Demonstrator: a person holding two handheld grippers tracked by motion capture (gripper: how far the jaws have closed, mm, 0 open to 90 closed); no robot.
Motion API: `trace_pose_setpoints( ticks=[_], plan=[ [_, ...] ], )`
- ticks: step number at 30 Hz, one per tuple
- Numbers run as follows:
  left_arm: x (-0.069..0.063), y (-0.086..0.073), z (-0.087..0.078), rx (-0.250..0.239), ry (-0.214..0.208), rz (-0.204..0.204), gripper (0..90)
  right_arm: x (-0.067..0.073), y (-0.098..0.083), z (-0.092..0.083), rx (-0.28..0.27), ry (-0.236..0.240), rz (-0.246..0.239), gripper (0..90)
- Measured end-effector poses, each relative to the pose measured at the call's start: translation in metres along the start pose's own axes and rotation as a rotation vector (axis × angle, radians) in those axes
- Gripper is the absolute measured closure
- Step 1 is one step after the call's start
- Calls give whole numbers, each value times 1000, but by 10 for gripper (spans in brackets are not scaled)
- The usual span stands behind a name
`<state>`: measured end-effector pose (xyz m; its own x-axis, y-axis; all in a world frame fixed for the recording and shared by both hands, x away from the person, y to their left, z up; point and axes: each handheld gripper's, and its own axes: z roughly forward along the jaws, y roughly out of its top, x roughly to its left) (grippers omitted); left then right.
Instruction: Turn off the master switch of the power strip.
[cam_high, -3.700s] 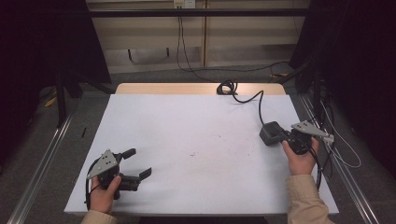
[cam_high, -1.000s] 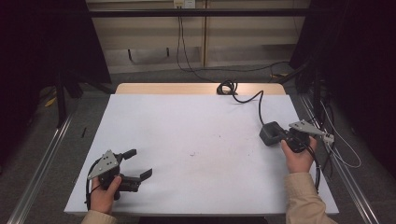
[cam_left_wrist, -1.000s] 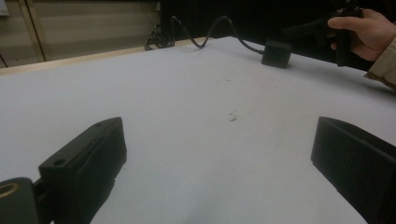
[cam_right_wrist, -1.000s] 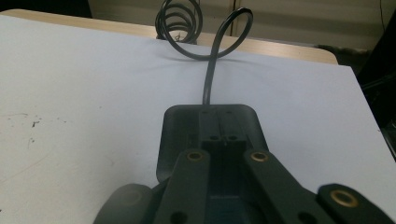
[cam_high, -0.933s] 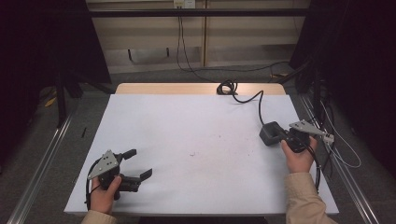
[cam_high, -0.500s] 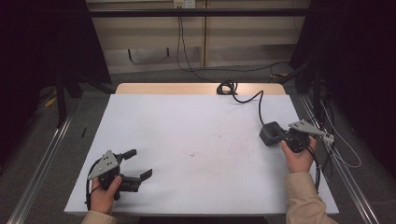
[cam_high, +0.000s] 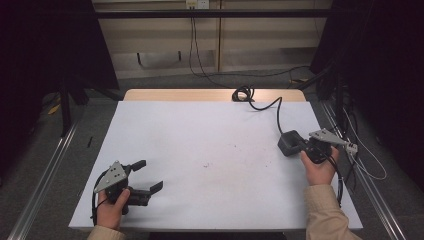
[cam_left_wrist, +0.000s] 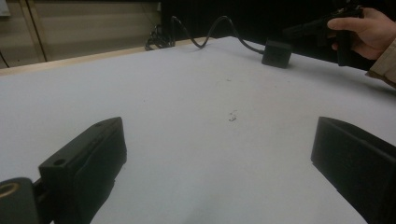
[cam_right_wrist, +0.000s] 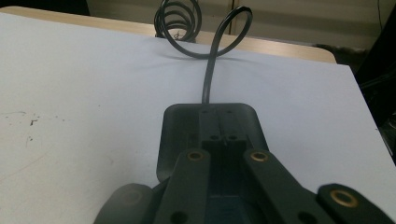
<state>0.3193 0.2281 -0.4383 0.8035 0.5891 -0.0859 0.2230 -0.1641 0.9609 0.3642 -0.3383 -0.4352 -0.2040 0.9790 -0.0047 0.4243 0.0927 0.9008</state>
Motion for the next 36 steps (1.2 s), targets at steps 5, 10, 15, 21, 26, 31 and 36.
trace_pose_setpoints(
  ticks=[5, 10, 15, 21, 26, 31, 36],
  plan=[
    [0, 0, 0, -1, 0, -5, 30, 0, 0, 0, 1, -3, 3, 900],
    [0, 0, 0, -1, -1, -4, 30, 1, 0, 0, 1, -5, 2, 900],
    [0, 0, -1, -1, 2, -1, 30, 1, 0, 0, 3, -5, 4, 900],
    [0, 0, -1, -1, 2, -1, 30, 2, 0, 0, 4, -12, -2, 900],
    [0, 0, -1, -2, 3, -2, 30, 2, 0, 0, 4, -12, -1, 900],
    [-1, -1, -1, -3, 3, -6, 30, 2, 0, 0, 4, -12, -1, 900],
    [-1, -1, -1, -4, 4, -7, 30, 1, 0, 0, 2, -8, 7, 900]
  ],
)
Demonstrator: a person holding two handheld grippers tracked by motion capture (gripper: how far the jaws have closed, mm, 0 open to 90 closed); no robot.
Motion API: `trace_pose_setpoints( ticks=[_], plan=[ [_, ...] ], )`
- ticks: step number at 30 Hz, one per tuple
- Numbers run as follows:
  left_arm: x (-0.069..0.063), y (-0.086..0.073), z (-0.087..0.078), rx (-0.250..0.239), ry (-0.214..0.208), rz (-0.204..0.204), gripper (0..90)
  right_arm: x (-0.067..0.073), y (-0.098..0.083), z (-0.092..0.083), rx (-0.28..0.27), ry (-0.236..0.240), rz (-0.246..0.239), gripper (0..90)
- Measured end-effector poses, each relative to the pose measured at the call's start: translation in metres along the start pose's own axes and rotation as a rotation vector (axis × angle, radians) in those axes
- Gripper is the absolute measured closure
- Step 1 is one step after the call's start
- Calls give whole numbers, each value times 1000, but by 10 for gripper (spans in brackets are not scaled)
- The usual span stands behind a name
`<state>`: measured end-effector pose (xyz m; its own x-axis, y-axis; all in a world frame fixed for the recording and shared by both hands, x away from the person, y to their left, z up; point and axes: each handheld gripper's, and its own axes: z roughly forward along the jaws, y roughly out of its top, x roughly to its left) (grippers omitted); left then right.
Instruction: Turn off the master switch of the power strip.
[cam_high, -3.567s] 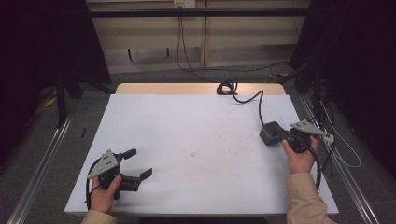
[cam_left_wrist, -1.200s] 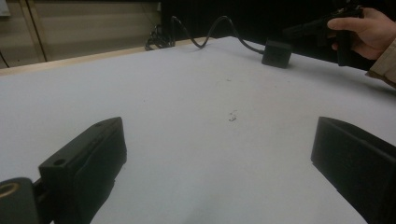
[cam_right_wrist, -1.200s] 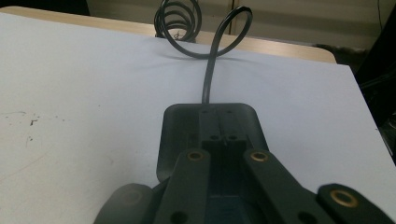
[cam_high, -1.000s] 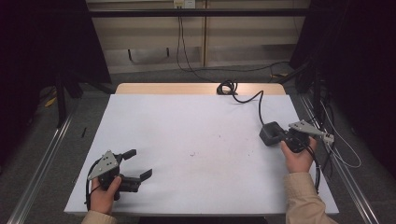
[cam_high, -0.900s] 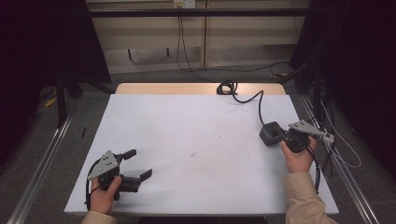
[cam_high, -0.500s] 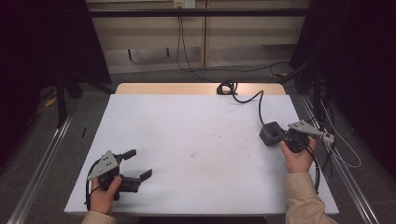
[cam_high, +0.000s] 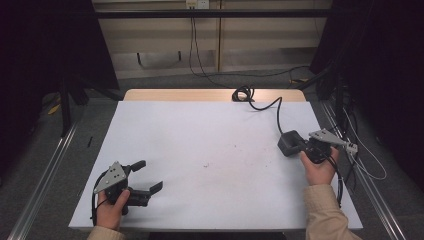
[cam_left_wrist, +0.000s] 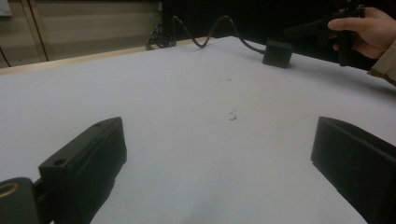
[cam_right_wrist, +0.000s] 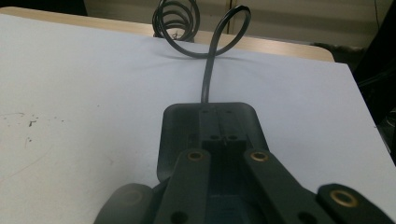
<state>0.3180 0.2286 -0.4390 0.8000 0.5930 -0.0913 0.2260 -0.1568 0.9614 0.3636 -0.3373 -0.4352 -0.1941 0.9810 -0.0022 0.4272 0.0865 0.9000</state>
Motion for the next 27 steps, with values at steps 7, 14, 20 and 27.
trace_pose_setpoints(
  ticks=[7, 14, 20, 27],
  plan=[
    [0, 0, 0, -1, 4, -1, 30, 0, 0, 0, 0, 0, 5, 900],
    [0, -1, -1, 0, 5, -5, 30, 1, 0, -1, 12, -6, -4, 900],
    [0, -1, -1, 0, 5, -3, 30, 1, -1, -1, 5, -4, -10, 900],
    [1, 0, -1, 2, 5, 0, 30, 2, -1, -1, 2, -8, -10, 900]
  ],
)
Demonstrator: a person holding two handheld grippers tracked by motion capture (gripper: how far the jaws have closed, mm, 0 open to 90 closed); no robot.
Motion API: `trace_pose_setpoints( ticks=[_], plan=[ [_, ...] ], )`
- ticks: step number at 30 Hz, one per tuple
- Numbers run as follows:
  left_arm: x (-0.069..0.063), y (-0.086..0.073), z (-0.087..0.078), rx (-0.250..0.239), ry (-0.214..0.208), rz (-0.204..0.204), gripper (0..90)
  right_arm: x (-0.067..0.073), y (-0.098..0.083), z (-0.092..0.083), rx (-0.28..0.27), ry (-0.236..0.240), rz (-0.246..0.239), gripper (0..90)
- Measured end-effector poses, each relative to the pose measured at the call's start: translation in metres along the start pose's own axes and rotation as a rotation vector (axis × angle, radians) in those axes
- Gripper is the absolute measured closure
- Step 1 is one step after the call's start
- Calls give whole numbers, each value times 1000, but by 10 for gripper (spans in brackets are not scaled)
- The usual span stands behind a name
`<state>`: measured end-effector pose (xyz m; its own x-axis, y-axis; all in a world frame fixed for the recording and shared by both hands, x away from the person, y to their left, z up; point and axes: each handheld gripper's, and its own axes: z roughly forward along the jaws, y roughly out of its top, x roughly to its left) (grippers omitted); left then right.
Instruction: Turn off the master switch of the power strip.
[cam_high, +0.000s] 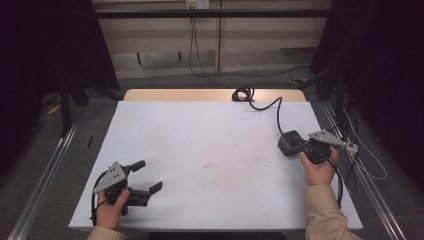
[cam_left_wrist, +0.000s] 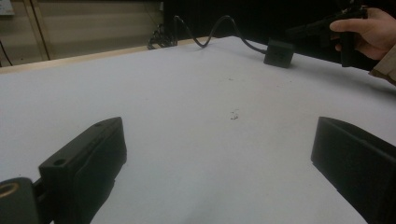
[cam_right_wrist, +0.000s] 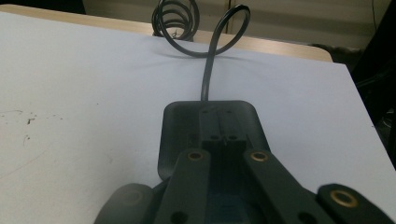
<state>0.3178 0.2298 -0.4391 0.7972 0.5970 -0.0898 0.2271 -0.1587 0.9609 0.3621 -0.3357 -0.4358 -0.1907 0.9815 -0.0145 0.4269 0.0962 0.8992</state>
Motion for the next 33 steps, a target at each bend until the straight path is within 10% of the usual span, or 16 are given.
trace_pose_setpoints(
  ticks=[33],
  plan=[
    [2, 1, -1, -8, 2, 2, 30, 1, 1, 0, -36, -4, -28, 900]
  ],
)
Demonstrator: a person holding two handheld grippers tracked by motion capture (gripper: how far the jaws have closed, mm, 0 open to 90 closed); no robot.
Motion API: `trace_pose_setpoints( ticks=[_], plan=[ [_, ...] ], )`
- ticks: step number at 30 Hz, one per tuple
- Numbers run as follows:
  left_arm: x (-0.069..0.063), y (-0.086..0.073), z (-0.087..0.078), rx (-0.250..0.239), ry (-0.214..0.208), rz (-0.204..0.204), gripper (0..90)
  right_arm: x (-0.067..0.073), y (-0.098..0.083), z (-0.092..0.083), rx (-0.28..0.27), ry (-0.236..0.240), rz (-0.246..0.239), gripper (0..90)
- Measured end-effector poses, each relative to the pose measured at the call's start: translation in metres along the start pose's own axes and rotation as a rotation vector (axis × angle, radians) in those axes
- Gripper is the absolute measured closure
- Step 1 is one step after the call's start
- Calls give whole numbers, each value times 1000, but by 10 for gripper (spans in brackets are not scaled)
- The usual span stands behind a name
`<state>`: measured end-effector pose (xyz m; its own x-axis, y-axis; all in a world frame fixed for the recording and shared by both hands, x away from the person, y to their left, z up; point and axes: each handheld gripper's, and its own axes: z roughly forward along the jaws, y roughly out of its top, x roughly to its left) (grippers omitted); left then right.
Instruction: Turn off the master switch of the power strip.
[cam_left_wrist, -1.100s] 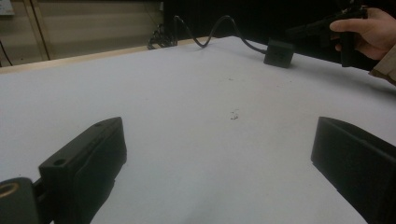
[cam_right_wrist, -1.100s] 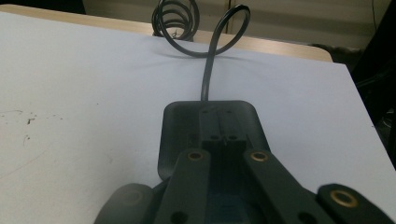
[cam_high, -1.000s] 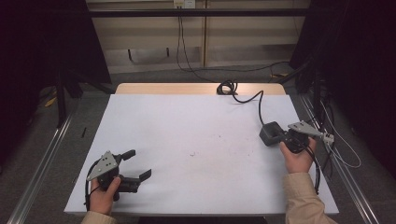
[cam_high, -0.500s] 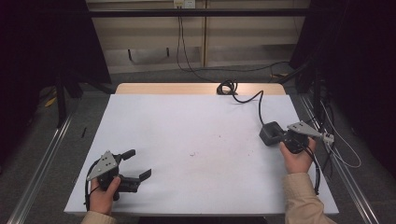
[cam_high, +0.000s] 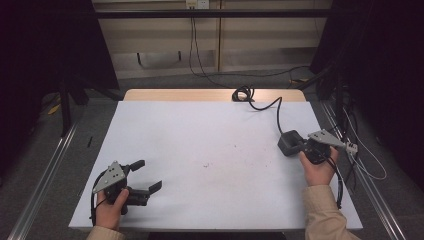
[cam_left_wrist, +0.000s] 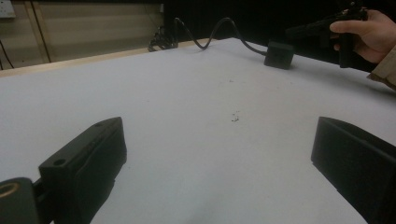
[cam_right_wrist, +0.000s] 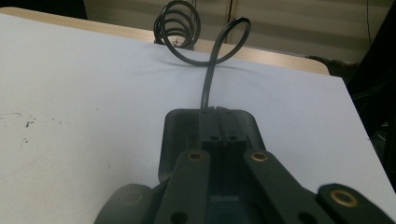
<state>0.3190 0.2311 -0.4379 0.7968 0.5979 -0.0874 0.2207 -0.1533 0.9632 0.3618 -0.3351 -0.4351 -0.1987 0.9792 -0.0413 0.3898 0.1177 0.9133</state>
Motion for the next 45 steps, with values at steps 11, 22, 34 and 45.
trace_pose_setpoints(
  ticks=[11, 22, 34, 45],
  plan=[
    [0, 0, 0, 0, 1, -1, 30, -3, 1, -3, -10, 22, 44, 900],
    [0, 1, 2, 1, -5, 0, 29, -5, 4, -7, -46, 71, 100, 752],
    [-1, 1, 3, 2, -11, 0, 29, 1, 9, -12, -64, 168, 110, 509],
    [-1, 1, 3, 2, -7, -5, 28, 16, 13, -16, -82, 274, 88, 391]
  ],
)
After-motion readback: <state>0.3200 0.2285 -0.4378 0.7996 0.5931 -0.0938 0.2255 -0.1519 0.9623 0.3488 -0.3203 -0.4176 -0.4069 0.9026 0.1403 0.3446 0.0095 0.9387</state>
